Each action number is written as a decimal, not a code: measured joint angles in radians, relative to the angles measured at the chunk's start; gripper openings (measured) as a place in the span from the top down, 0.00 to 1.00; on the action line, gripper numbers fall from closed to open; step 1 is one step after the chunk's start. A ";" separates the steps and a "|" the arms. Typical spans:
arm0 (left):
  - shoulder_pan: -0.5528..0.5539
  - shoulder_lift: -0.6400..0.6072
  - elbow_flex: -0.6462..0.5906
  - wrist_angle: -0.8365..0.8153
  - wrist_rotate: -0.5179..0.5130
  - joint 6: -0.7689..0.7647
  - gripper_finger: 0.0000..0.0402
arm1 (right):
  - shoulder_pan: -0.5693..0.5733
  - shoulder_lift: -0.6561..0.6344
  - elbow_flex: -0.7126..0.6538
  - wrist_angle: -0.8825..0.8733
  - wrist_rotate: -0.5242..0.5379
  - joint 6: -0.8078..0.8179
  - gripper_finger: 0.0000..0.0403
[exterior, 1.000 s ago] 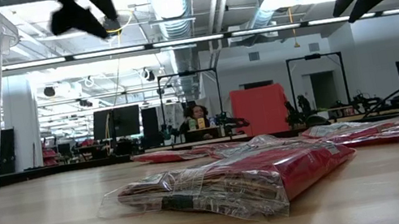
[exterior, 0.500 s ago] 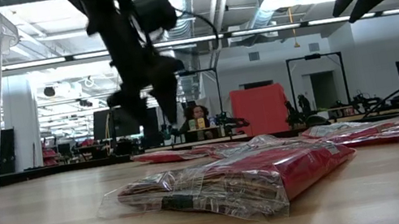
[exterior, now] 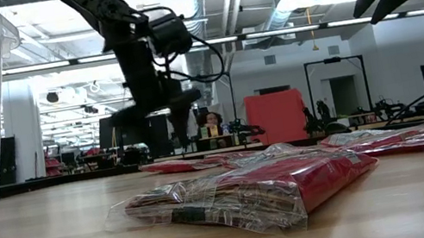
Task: Sort popcorn bags into baskets
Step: Put the red popcorn bag into the transparent bin
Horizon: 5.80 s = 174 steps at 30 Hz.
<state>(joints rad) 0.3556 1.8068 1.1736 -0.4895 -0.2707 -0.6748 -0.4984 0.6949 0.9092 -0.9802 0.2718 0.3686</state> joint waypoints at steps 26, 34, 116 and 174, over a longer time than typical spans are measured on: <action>0.108 0.095 0.002 0.002 -0.007 -0.084 0.24 | -0.001 0.052 0.000 0.001 0.000 -0.029 0.21; 0.114 0.152 0.004 0.052 0.083 -0.051 0.24 | 0.000 0.058 0.000 0.000 -0.006 -0.029 0.21; -0.327 -0.221 0.296 -0.465 0.154 0.233 0.69 | 0.000 0.060 0.000 0.051 -0.008 -0.063 0.21; -0.244 0.336 0.332 -0.405 0.295 1.523 0.75 | -0.001 0.136 0.000 0.038 -0.010 -0.108 0.21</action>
<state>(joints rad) 0.1112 2.1426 1.5051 -0.8941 0.0242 0.8480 -0.4992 0.8307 0.9089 -0.9421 0.2617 0.2602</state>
